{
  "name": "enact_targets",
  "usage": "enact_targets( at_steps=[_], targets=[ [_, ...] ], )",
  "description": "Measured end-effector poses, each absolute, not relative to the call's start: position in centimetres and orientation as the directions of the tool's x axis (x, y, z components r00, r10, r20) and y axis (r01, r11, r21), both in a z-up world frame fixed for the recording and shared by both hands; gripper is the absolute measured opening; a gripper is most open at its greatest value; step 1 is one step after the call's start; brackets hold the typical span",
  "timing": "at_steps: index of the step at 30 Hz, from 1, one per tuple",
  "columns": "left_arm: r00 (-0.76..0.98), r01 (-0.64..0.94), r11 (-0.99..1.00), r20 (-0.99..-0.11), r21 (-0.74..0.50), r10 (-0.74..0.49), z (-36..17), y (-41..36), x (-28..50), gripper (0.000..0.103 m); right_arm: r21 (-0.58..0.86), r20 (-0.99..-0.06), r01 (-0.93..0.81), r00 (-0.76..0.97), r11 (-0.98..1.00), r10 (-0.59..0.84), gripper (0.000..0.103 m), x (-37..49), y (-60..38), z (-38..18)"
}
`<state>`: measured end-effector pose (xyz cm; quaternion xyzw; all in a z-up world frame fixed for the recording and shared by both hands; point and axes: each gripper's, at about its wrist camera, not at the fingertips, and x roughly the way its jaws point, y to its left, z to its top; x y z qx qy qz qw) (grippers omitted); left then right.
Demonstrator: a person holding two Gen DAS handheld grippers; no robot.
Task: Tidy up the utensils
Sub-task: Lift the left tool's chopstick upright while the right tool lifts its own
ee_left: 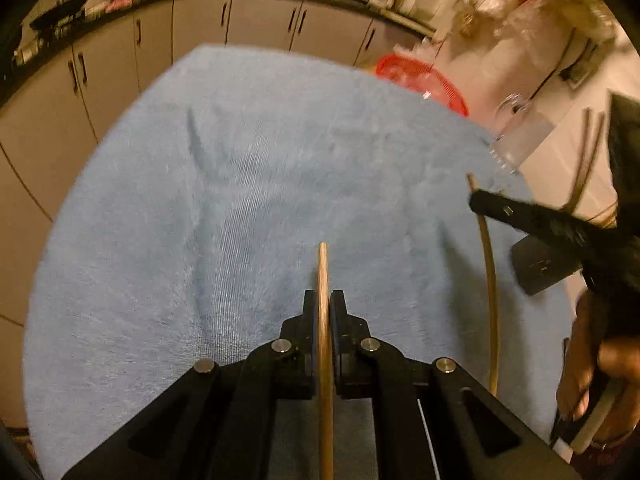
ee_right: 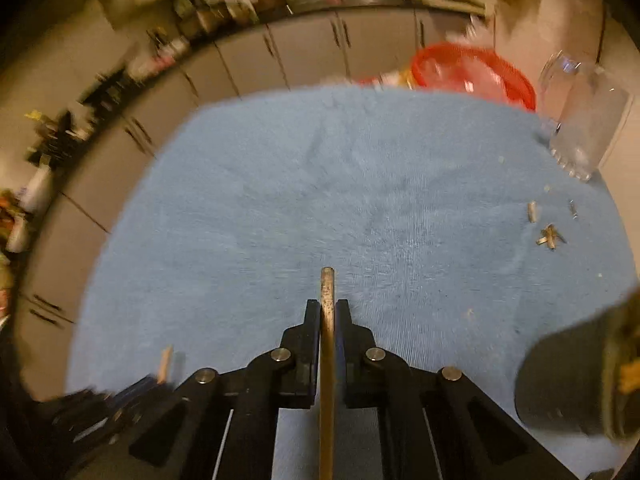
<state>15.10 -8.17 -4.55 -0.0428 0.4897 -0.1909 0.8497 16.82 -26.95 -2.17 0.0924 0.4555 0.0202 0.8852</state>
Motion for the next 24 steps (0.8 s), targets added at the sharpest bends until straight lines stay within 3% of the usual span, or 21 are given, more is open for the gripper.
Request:
enact_targets(
  at_steps=[11, 24],
  targets=[
    [0.559, 0.344, 0.893, -0.702, -0.290, -0.443, 3.5, -8.1, 9.6, 0.006, 0.256, -0.506, -0.072, 0.840, 0.964, 0.197, 0.008, 3.5, -26.3, 6.9],
    [0.627, 0.395, 0.879, -0.620, -0.268, -0.471, 7.9, -9.0, 4.7, 0.006, 0.245, -0.379, -0.047, 0.915, 0.968, 0.141, 0.008, -4.6, -26.3, 10.0]
  ],
)
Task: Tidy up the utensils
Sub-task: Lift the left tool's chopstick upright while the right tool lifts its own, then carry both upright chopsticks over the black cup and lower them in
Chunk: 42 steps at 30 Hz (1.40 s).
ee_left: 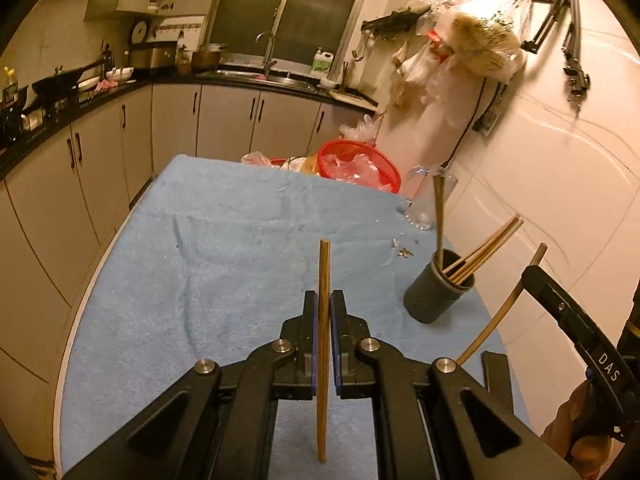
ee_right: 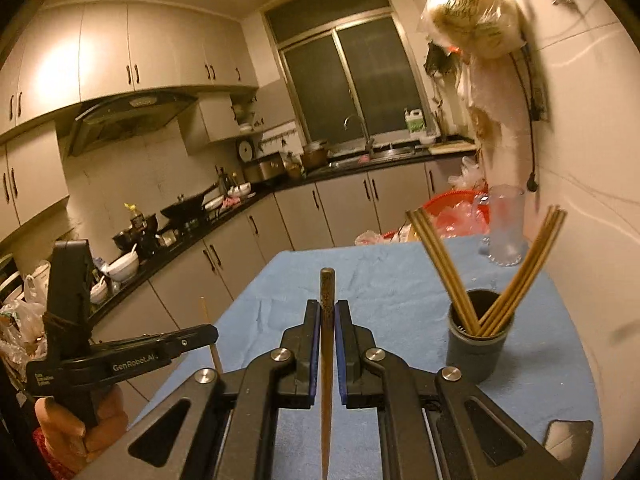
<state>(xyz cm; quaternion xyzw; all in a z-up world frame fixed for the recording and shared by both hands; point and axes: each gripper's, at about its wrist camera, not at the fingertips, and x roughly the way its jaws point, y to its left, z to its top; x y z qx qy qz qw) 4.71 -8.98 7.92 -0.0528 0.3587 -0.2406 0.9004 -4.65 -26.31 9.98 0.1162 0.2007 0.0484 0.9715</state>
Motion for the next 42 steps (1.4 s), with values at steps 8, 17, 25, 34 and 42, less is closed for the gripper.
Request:
enact_targets(
  at_steps=[8, 17, 25, 34, 42],
  targets=[
    [0.635, 0.405, 0.878, -0.612, -0.255, -0.471, 8.7, -9.2, 3.8, 0.006, 0.267, -0.353, -0.035, 0.926, 0.963, 0.132, 0.008, -6.7, -27.6, 10.4],
    [0.641, 0.420, 0.872, -0.598, -0.251, -0.481, 9.4, -9.3, 3.2, 0.006, 0.270, -0.344, -0.013, 0.932, 0.963, 0.109, 0.008, -7.6, -28.2, 10.8],
    [0.644, 0.429, 0.869, -0.591, -0.246, -0.486, 9.9, -9.4, 3.0, 0.006, 0.271, -0.341, 0.000, 0.935, 0.963, 0.096, 0.008, -7.7, -28.5, 10.8],
    [0.643, 0.439, 0.866, -0.589, -0.239, -0.489, 10.3, -9.8, 2.8, 0.006, 0.271, -0.332, 0.025, 0.941, 0.962, 0.070, 0.008, -8.0, -29.2, 11.1],
    [0.638, 0.456, 0.858, -0.586, -0.234, -0.499, 10.8, -10.4, 2.6, 0.006, 0.286, -0.313, 0.064, 0.949, 0.956, 0.030, 0.008, -8.8, -31.1, 11.7]
  ],
)
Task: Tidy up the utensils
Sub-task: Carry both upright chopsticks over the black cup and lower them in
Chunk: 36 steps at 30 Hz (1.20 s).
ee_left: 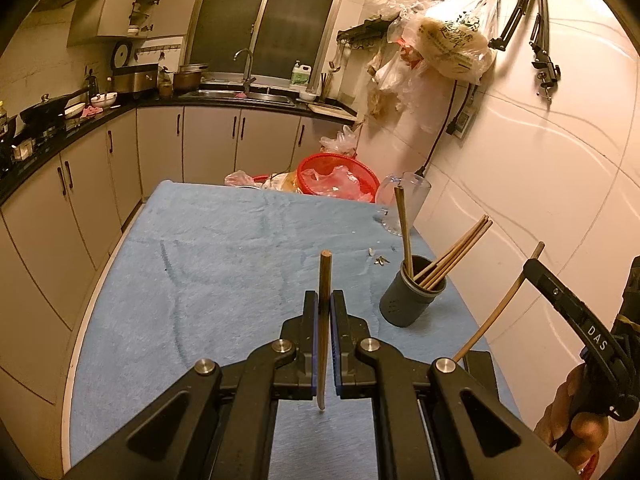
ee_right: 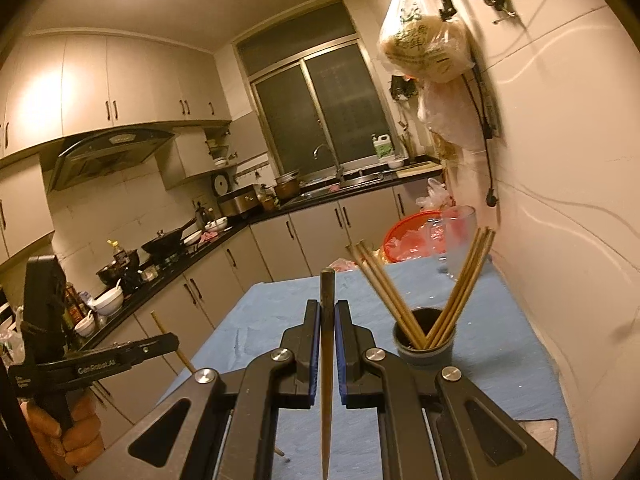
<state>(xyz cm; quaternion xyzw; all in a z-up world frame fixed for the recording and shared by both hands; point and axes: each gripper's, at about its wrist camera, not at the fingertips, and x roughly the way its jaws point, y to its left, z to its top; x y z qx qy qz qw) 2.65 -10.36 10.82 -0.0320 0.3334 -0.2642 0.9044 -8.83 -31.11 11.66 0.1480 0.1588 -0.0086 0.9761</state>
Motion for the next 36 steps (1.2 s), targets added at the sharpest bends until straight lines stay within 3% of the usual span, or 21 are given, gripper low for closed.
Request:
enact_targets(
  at_steps=[36],
  targets=[
    [0.615, 0.572, 0.794, -0.532, -0.206, -0.582, 16.5, -17.6, 3.1, 0.006, 0.315, -0.243, 0.165, 0.966, 0.935, -0.088, 0.008, -11.3, -37.8, 15.1]
  ],
)
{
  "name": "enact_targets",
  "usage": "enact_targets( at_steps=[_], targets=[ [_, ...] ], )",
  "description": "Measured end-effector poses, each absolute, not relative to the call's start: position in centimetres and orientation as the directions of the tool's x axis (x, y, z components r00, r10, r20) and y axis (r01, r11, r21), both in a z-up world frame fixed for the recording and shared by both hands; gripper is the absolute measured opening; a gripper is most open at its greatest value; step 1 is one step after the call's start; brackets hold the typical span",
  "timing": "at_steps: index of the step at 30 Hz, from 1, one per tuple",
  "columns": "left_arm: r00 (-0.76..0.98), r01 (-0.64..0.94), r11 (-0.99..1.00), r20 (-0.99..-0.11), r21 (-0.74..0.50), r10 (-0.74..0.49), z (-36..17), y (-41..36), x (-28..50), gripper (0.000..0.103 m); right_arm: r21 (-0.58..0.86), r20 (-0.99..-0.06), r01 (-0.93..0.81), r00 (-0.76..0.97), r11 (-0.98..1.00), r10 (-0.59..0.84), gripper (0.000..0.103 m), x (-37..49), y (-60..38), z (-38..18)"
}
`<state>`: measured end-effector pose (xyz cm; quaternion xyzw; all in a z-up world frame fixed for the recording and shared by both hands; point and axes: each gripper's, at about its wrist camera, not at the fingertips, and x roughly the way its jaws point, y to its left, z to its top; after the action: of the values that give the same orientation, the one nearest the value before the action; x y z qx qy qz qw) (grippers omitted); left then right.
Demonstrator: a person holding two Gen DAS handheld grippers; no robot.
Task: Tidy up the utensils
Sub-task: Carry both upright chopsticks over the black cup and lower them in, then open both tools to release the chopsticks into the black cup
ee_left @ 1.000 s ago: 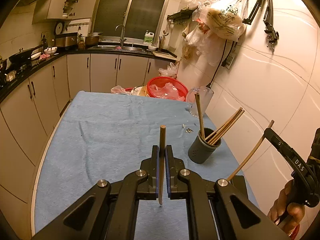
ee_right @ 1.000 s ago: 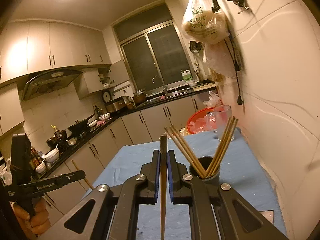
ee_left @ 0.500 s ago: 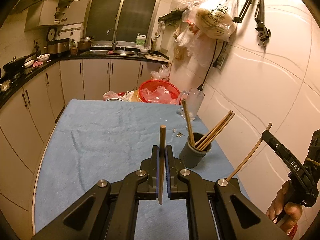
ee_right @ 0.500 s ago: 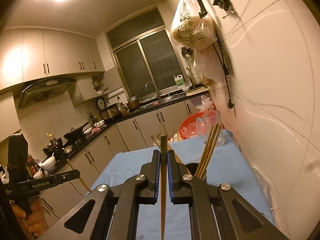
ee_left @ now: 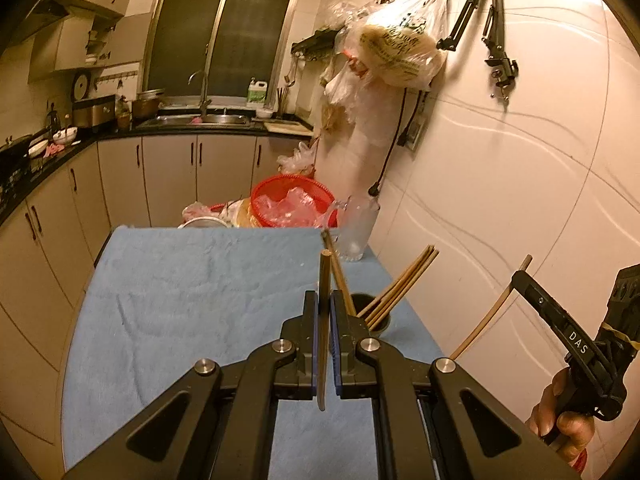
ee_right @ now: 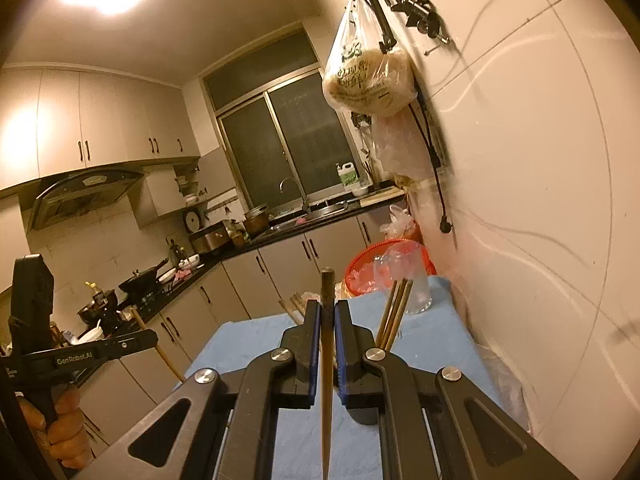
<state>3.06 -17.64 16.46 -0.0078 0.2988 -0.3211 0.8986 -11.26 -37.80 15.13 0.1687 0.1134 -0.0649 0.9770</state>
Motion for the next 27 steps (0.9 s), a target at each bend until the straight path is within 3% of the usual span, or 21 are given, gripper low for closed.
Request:
enact_targets(
  at_steps=[18, 27],
  targets=[
    [0.618, 0.607, 0.758, -0.459, -0.239, -0.639, 21.1, -22.8, 6.2, 0.006, 0.294, -0.163, 0.209, 0.972, 0.933, -0.166, 0.008, -7.1, -41.1, 19.8],
    [0.584, 0.607, 0.746, -0.482, -0.275, -0.653, 18.7, -26.6, 9.8, 0.006, 0.307, -0.174, 0.223, 0.969, 0.925, -0.176, 0.008, -2.5, -43.0, 18.3]
  ],
)
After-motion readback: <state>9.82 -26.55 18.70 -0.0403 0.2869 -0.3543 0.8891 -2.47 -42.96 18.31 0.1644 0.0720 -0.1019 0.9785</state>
